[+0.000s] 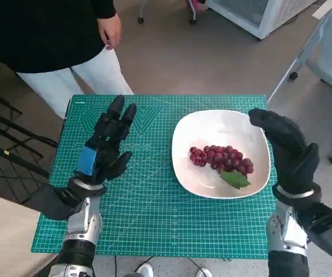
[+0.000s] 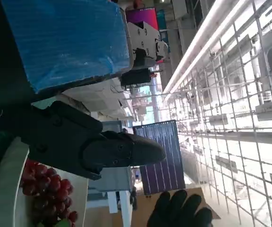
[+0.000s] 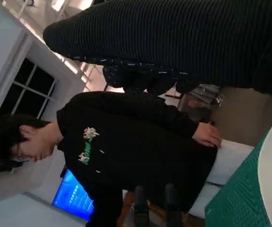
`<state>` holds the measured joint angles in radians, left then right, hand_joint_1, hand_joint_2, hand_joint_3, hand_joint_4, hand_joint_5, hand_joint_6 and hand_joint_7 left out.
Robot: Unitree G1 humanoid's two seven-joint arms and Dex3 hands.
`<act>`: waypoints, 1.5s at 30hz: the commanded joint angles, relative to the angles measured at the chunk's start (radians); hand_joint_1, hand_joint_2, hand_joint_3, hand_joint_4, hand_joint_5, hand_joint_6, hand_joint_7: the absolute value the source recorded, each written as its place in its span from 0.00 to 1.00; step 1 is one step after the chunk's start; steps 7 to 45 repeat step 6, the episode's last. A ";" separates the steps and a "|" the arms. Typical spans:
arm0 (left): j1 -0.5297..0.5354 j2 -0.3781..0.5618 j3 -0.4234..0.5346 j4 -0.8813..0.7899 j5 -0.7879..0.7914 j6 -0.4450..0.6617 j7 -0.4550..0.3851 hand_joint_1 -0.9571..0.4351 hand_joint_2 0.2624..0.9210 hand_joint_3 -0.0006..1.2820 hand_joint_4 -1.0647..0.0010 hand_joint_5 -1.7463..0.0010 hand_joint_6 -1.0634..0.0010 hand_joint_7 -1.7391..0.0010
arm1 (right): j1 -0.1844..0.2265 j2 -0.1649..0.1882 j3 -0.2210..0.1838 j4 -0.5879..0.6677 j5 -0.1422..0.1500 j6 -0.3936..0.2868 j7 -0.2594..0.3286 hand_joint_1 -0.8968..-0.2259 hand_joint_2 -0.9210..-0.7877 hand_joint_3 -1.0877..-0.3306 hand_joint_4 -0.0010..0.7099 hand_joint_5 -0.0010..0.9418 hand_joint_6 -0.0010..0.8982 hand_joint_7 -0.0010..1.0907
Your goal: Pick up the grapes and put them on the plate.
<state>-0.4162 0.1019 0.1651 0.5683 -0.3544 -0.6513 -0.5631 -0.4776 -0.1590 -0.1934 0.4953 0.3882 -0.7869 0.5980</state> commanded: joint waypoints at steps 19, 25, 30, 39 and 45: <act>-0.009 -0.013 0.003 0.001 -0.010 -0.010 -0.020 0.25 1.00 0.20 0.82 1.00 0.76 0.98 | 0.005 0.010 0.009 0.044 -0.006 -0.002 0.017 0.53 0.00 0.59 0.25 0.01 0.00 0.31; -0.009 -0.013 0.003 0.001 -0.010 -0.010 -0.020 0.25 1.00 0.20 0.82 1.00 0.76 0.98 | 0.005 0.010 0.009 0.044 -0.006 -0.002 0.017 0.53 0.00 0.59 0.25 0.01 0.00 0.31; -0.009 -0.013 0.003 0.001 -0.010 -0.010 -0.020 0.25 1.00 0.20 0.82 1.00 0.76 0.98 | 0.005 0.010 0.009 0.044 -0.006 -0.002 0.017 0.53 0.00 0.59 0.25 0.01 0.00 0.31; -0.009 -0.013 0.003 0.001 -0.010 -0.010 -0.020 0.25 1.00 0.20 0.82 1.00 0.76 0.98 | 0.005 0.010 0.009 0.044 -0.006 -0.002 0.017 0.53 0.00 0.59 0.25 0.01 0.00 0.31; -0.009 -0.013 0.003 0.001 -0.010 -0.010 -0.020 0.25 1.00 0.20 0.82 1.00 0.76 0.98 | 0.005 0.010 0.009 0.044 -0.006 -0.002 0.017 0.53 0.00 0.59 0.25 0.01 0.00 0.31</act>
